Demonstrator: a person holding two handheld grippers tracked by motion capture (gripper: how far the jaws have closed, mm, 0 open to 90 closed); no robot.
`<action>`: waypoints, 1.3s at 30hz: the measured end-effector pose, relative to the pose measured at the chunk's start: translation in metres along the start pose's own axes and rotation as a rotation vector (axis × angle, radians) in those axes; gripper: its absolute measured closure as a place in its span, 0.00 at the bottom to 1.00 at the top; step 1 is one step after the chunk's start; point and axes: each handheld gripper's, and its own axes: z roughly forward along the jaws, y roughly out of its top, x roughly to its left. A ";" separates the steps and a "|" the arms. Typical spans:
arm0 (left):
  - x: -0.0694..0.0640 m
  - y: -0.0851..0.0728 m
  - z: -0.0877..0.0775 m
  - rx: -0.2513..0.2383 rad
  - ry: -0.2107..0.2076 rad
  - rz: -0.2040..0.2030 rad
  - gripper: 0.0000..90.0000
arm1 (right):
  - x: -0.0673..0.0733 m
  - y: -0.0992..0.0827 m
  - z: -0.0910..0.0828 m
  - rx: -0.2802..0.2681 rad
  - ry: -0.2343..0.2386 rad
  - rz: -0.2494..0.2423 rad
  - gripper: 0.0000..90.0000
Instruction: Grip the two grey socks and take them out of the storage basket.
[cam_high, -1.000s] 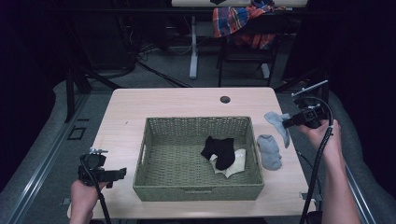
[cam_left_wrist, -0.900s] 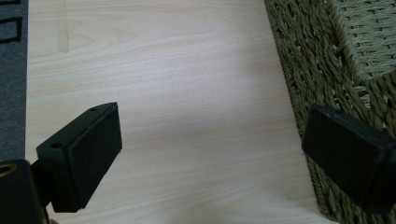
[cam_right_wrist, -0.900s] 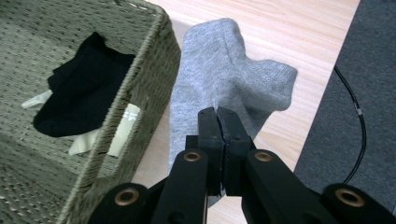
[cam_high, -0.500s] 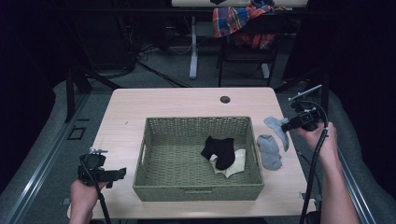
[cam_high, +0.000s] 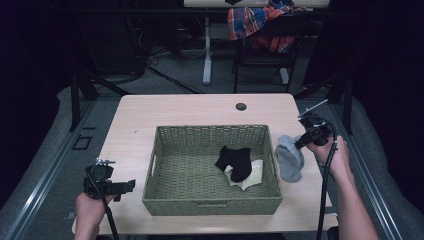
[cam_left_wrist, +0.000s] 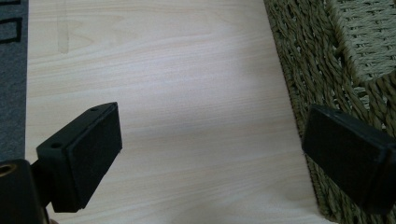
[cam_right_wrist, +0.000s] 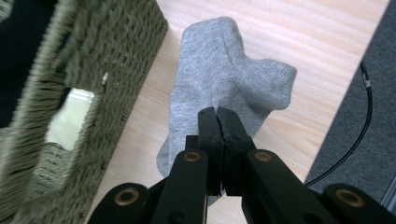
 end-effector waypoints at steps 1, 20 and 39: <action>0.000 0.000 0.000 0.001 0.000 0.000 0.06 | 0.000 0.000 0.005 0.004 -0.003 -0.002 1.00; 0.000 0.000 0.000 -0.002 0.001 -0.001 0.06 | -0.002 0.001 0.063 0.056 0.017 -0.003 0.95; 0.001 -0.001 -0.002 -0.011 -0.004 -0.008 0.06 | 0.012 -0.028 -0.010 -0.187 0.070 -0.052 0.19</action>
